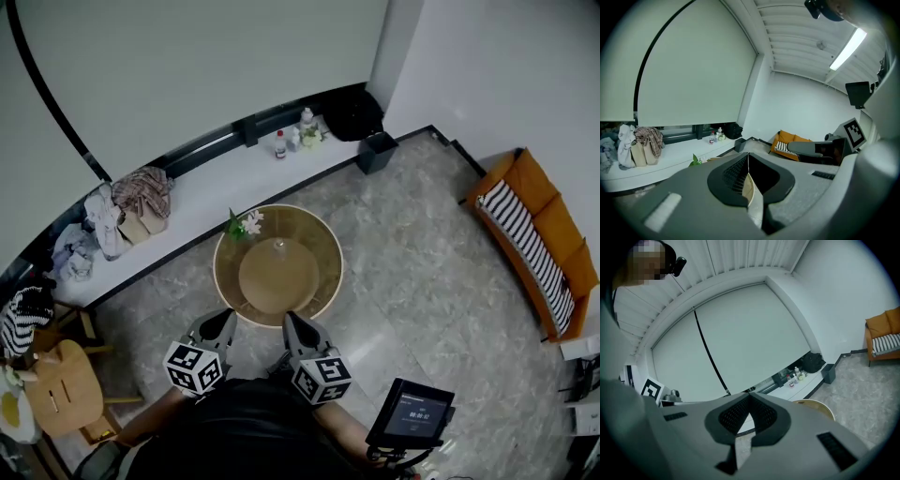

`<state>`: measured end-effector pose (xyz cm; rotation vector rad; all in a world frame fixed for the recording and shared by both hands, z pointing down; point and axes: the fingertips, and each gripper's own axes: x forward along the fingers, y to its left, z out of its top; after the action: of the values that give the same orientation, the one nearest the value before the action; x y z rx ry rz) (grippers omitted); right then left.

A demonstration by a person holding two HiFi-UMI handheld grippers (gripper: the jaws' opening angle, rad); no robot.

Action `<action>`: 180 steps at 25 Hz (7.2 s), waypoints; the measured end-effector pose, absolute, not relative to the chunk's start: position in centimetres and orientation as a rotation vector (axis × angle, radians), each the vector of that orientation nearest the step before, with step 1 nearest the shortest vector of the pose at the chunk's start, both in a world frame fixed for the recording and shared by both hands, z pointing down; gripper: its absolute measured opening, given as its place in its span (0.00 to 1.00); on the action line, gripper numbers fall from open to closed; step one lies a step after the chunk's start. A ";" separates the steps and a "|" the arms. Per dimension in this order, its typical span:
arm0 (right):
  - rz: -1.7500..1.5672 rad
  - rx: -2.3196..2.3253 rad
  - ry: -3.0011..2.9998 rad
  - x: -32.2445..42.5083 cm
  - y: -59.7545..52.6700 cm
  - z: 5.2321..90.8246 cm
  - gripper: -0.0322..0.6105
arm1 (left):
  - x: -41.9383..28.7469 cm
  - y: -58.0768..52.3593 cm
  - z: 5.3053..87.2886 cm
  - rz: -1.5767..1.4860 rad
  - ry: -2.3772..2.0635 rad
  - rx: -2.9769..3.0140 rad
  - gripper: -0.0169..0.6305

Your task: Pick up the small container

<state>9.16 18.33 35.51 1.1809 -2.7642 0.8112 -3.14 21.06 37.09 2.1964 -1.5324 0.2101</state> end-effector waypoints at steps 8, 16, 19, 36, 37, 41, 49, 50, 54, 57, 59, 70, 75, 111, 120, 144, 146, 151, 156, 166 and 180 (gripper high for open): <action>0.903 1.137 -2.716 9.2 13.3 37.8 0.06 | -3.2 16.7 38.9 0.264 -1.537 2.149 0.03; 0.929 1.223 -2.618 8.3 8.4 40.3 0.06 | -4.8 11.3 41.1 0.324 -1.460 2.202 0.03; 0.922 1.313 -2.572 8.5 5.8 40.4 0.06 | -5.6 8.2 41.0 0.335 -1.431 2.257 0.03; 0.896 1.552 -2.374 5.0 -0.9 41.1 0.06 | -11.9 -2.9 41.4 0.350 -1.347 2.424 0.03; 0.896 1.554 -2.360 5.0 -1.0 41.5 0.06 | -12.0 -3.2 41.8 0.356 -1.341 2.426 0.03; 0.899 1.545 -2.325 5.1 -1.6 43.1 0.06 | -11.9 -4.7 42.8 0.349 -1.321 2.502 0.03; 0.939 1.486 -2.304 6.8 -4.0 48.6 0.06 | -8.3 -8.1 47.4 0.484 -1.257 2.618 0.15; 0.948 1.481 -2.301 7.1 -4.4 49.3 0.06 | -7.9 -8.6 48.2 0.508 -1.255 2.617 0.17; 0.999 1.469 -2.281 7.8 -5.4 52.1 0.06 | -6.9 -10.0 52.2 0.594 -1.226 2.616 0.22; 1.040 1.460 -2.266 7.9 -5.6 53.9 0.06 | -6.2 -10.7 56.1 0.674 -1.175 2.582 0.26; 1.068 1.448 -2.258 7.9 -5.7 55.0 0.06 | -5.8 -11.4 58.7 0.718 -1.153 2.573 0.30; 1.185 1.413 -2.165 9.4 -5.9 59.9 0.06 | -3.1 -14.1 69.7 0.906 -1.021 2.489 0.42; 1.222 1.413 -2.135 9.7 -6.8 61.7 0.06 | -2.7 -14.9 74.4 0.976 -0.965 2.446 0.48; 1.355 1.313 -2.013 9.5 -5.3 68.8 0.06 | -0.3 -16.8 87.1 1.071 -0.830 2.399 0.53; 1.388 1.312 -2.014 9.4 -5.1 69.5 0.06 | 0.3 -17.1 88.3 1.067 -0.833 2.399 0.53; 1.399 1.317 -1.997 8.9 -3.8 69.5 0.06 | -0.6 -15.9 86.0 1.051 -0.853 2.392 0.54; 1.387 1.321 -2.009 8.7 -4.1 68.8 0.06 | -0.7 -15.8 84.6 1.028 -0.867 2.396 0.54; 1.335 1.337 -2.062 8.4 -4.9 66.2 0.06 | -0.7 -15.1 79.7 1.013 -0.878 2.424 0.54; 1.270 1.369 -2.129 8.3 -6.4 62.4 0.06 | -0.9 -14.0 74.2 0.998 -0.885 2.435 0.54; 1.116 1.375 -2.263 7.3 -8.1 55.1 0.06 | -1.6 -12.3 62.4 0.924 -0.946 2.480 0.54; 1.045 1.359 -2.379 5.1 -4.6 47.3 0.06 | -4.0 -5.3 50.1 0.784 -1.009 2.473 0.54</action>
<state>5.12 -4.56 47.28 1.3591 -2.3787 1.0449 -4.01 -5.34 50.11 2.4730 -1.0095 0.7839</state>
